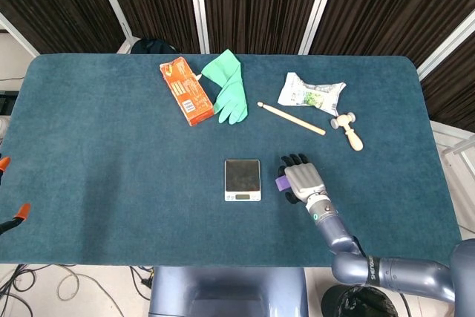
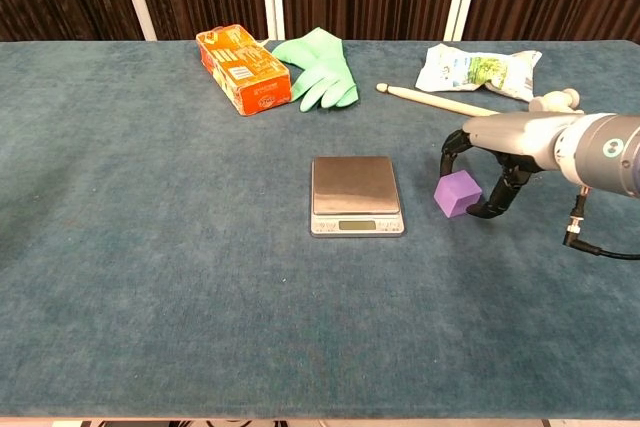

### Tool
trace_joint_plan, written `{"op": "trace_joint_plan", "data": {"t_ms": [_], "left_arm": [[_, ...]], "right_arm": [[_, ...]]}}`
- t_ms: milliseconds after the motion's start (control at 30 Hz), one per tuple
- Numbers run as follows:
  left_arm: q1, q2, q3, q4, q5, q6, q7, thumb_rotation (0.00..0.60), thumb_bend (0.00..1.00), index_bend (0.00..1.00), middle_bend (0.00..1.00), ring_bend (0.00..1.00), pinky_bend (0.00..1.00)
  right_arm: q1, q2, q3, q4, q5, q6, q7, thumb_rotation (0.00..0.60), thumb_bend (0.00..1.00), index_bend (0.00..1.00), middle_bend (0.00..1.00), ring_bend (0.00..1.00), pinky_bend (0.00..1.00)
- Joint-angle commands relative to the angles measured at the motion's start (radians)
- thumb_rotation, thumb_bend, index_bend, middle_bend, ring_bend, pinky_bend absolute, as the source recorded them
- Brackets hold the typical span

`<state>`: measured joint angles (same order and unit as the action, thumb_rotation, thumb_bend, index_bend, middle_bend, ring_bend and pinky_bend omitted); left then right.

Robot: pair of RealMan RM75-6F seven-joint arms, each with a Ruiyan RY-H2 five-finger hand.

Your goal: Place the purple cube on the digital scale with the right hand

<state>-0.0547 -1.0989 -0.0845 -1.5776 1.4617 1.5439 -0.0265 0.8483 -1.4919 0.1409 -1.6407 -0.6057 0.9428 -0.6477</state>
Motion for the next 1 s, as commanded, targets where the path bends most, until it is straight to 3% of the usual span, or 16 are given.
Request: {"op": "trace_joint_plan", "data": {"t_ms": [33, 400, 700, 1000], "left_arm": [[-0.001, -0.001, 0.000, 0.000, -0.002, -0.003, 0.002, 0.600, 0.25, 0.01, 0.01, 0.00, 0.14], [0.001, 0.003, 0.001, -0.008, -0.001, -0.001, -0.001, 0.600, 0.25, 0.01, 0.01, 0.00, 0.14], [0.000, 0.003, 0.001, -0.010, -0.005, -0.003, 0.002, 0.600, 0.25, 0.01, 0.01, 0.00, 0.14], [0.001, 0.003, -0.001, -0.013, -0.007, -0.002, 0.007, 0.600, 0.25, 0.01, 0.01, 0.00, 0.14]], "right_arm": [[0.005, -0.010, 0.001, 0.010, -0.003, 0.007, 0.007, 0.600, 0.42, 0.39, 0.12, 0.04, 0.00], [0.009, -0.034, 0.012, 0.045, -0.021, 0.013, 0.054, 0.600, 0.42, 0.53, 0.12, 0.05, 0.00], [0.043, -0.015, 0.046, -0.015, -0.034, 0.037, 0.038, 0.600, 0.42, 0.53, 0.12, 0.05, 0.00], [0.148, -0.074, 0.086, -0.006, 0.064, 0.026, -0.047, 0.600, 0.42, 0.53, 0.12, 0.05, 0.00]]}}
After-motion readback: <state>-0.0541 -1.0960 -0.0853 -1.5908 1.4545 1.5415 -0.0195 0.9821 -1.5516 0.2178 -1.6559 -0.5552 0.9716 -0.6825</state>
